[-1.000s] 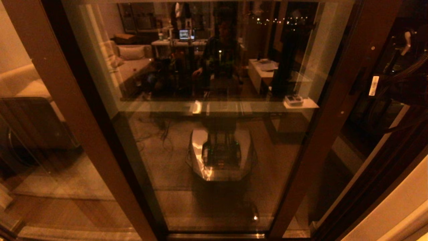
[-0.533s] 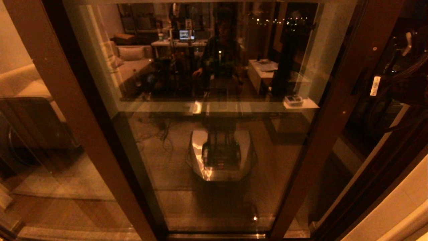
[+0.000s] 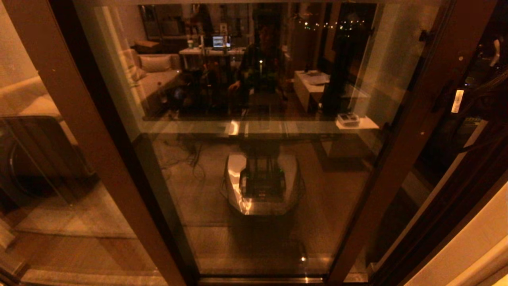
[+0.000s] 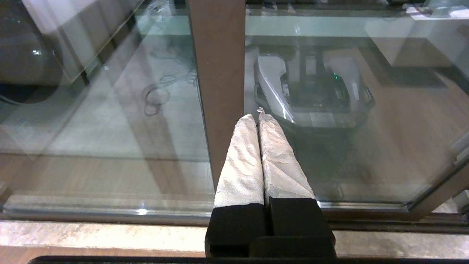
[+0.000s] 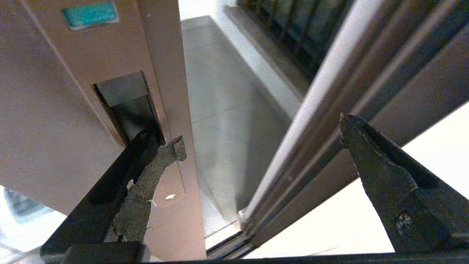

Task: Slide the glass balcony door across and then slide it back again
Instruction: Close the slid door

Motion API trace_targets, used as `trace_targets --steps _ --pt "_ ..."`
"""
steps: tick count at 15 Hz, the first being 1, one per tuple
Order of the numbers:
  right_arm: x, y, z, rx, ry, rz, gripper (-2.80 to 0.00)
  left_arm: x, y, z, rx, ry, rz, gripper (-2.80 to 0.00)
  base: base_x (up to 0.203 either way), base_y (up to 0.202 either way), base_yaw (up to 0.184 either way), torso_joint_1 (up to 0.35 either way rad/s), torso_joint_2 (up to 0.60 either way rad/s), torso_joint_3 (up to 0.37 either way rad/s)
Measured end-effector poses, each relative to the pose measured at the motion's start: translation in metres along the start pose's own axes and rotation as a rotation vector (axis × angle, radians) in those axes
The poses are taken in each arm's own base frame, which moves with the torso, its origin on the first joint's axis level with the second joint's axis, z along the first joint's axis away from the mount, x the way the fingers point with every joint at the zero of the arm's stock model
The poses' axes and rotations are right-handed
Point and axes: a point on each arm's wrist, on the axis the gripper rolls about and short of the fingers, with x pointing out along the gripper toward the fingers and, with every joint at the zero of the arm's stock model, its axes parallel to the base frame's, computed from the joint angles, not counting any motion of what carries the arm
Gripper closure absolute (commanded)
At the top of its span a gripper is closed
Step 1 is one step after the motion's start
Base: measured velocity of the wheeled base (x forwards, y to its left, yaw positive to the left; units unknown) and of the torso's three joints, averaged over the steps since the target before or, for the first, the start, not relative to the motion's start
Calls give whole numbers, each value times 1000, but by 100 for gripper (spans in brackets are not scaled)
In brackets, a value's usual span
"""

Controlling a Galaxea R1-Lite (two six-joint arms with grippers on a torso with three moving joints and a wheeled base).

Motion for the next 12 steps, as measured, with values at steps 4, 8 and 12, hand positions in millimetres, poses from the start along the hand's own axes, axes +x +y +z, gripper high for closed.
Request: trace_targets --steps 4,8,12 --pt "8 -8 2 9 -1 -33 -280 0 0 0 0 0 0 0 0 0 0 0 0 0" --pt "8 -12 4 17 -11 -44 -280 0 0 0 0 0 0 0 0 0 0 0 0 0" --pt "-10 -19 8 12 -41 -12 -280 0 0 0 0 0 0 0 0 0 0 0 0 0"
